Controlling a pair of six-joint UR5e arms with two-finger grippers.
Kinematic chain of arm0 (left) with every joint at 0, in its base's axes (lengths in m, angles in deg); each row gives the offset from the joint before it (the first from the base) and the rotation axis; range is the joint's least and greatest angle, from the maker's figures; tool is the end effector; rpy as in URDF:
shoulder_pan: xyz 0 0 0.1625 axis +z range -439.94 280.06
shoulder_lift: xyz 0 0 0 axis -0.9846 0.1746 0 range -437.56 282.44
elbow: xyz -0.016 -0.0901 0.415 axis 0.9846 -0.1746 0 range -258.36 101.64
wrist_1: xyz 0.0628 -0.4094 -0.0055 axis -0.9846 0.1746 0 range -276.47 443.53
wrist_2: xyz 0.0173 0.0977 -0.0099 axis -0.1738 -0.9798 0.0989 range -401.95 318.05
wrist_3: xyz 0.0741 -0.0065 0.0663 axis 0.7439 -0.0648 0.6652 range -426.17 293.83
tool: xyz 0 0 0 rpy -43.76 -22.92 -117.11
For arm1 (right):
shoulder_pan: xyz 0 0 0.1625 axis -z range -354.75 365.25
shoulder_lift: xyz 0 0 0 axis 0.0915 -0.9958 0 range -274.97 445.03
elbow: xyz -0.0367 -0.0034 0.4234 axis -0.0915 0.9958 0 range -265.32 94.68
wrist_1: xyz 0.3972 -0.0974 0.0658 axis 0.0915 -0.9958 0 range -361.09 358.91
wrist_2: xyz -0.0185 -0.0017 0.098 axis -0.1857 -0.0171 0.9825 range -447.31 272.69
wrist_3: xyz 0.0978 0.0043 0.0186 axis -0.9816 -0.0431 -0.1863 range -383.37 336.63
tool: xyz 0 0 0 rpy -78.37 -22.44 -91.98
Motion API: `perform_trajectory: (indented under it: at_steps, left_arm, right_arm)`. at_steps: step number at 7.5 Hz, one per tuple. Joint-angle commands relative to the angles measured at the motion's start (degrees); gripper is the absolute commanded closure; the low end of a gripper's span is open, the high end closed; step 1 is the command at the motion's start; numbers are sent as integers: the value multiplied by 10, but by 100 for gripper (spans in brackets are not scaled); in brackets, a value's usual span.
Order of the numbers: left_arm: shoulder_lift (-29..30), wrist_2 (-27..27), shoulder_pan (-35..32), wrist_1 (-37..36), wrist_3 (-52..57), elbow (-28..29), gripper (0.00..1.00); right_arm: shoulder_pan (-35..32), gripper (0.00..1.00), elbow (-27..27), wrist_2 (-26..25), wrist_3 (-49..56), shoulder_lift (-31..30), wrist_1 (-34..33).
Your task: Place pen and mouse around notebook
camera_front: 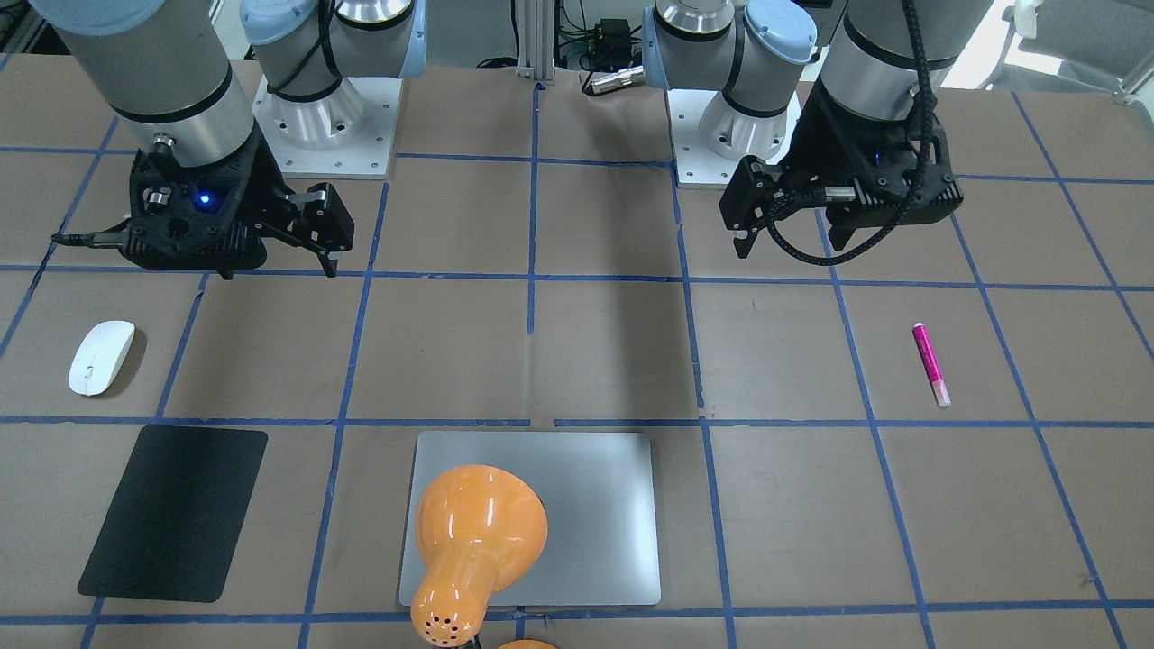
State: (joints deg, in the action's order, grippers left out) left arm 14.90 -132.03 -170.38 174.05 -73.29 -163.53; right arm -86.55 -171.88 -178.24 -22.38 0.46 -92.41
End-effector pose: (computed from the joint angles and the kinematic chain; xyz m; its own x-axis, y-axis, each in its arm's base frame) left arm -0.1370 -0.5119 0.5069 -0.9932 -0.1163 0.0026 -0.1163 0.9927 -0.0322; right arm 0.1484 -0.5264 0.4711 -0.9987 -0.0490 0.0160 -0.0488 0.9987 0.0121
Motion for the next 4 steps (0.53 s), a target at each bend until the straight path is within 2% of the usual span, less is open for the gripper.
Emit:
perform_trajectory:
  at_steps: [1, 3, 4]
  left_arm:
    - [0, 0, 0, 0, 0, -1, 0]
    - [3, 0, -1, -1, -1, -2, 0]
    - [4, 1, -1, -2, 0, 1, 0]
  right_arm:
    - [23, 0, -16, 0, 2, 0, 10]
    - [93, 0, -71, -4, 72, 0, -1]
    - [152, 0, -110, 0, 114, 6, -19]
